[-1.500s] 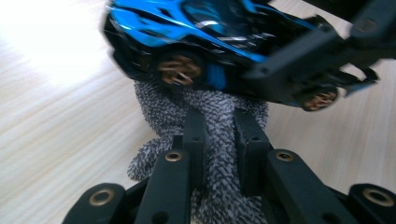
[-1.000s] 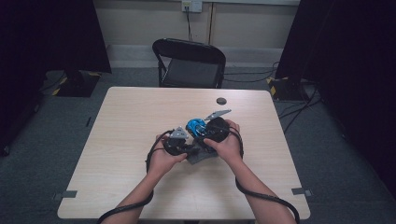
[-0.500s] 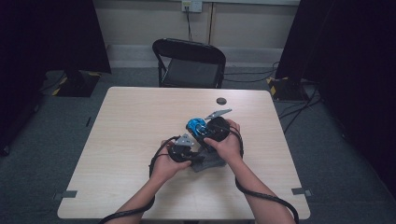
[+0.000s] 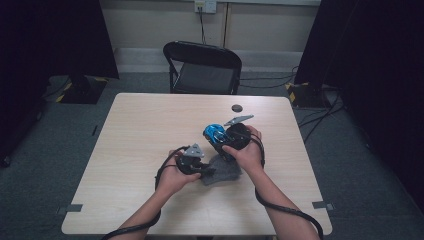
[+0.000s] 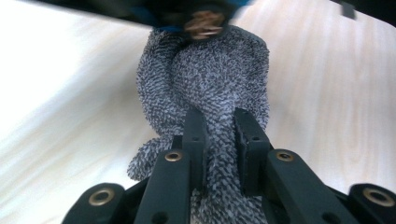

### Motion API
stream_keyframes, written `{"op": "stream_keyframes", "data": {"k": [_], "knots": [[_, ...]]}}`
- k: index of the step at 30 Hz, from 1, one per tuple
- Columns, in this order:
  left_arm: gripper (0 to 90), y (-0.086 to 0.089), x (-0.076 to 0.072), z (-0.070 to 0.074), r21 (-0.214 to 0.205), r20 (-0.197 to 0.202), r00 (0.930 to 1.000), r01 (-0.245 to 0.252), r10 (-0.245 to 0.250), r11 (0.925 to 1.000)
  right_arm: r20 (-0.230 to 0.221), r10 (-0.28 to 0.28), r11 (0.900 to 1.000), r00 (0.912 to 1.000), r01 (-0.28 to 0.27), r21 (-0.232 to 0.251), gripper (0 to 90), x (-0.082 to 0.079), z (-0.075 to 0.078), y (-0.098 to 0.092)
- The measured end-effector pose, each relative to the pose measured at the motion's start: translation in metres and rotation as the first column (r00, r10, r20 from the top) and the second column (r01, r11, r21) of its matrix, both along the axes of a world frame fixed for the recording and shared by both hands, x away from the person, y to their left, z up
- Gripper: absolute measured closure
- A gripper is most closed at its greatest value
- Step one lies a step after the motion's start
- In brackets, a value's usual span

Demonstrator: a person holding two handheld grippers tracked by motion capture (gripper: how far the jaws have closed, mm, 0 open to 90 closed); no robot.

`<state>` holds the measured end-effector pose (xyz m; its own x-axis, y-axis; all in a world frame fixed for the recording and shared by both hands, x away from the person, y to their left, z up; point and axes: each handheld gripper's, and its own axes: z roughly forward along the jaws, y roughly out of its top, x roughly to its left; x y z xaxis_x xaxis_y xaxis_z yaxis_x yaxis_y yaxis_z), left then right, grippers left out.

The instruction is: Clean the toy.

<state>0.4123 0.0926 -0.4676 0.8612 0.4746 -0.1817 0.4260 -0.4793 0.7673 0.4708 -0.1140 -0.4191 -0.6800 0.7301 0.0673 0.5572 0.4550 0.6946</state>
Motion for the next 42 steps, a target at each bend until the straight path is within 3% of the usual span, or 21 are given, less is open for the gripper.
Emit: {"op": "stream_keyframes", "data": {"k": [6,12,13,16,21,31,33,42], "knots": [[77.1,0.032,0.016,0.008,0.007,0.025,0.9933,-0.113,0.113,0.9936,0.004,-0.001,0.9999,1.0000,0.001,0.011,28.4,-0.001,0.003,-0.004],[77.2,0.056,0.032,0.013,0.007,0.040,0.9760,-0.215,0.214,0.9767,0.003,0.005,0.9999,1.0000,-0.005,0.014,28.4,-0.003,0.004,-0.005],[77.1,0.060,0.034,0.013,0.003,0.043,0.9703,-0.238,0.238,0.9712,0.000,0.007,0.9999,1.0000,-0.007,0.014,28.4,-0.003,0.004,-0.005],[77.2,0.067,0.041,0.015,0.008,0.054,0.9610,-0.272,0.271,0.9623,0.001,0.014,0.9998,0.9999,-0.014,0.012,28.4,-0.004,0.004,-0.005],[77.2,0.070,0.049,0.019,-0.002,0.060,0.9532,-0.297,0.296,0.9550,0.000,0.023,0.9997,0.9997,-0.023,0.010,28.4,-0.006,0.003,-0.006],[77.2,0.061,0.058,0.027,-0.017,0.070,0.9488,-0.308,0.308,0.9514,0.008,0.041,0.9992,0.9991,-0.041,-0.001,28.4,-0.009,0.003,-0.004],[77.2,0.059,0.058,0.027,-0.035,0.066,0.9479,-0.310,0.312,0.9502,0.006,0.044,0.9990,0.9990,-0.044,0.005,28.3,-0.010,0.003,-0.003],[77.2,0.050,0.056,0.034,-0.060,0.072,0.9552,-0.283,0.287,0.9572,0.016,0.041,0.9991,0.9990,-0.041,-0.001,28.4,-0.011,0.002,-0.001]]}}
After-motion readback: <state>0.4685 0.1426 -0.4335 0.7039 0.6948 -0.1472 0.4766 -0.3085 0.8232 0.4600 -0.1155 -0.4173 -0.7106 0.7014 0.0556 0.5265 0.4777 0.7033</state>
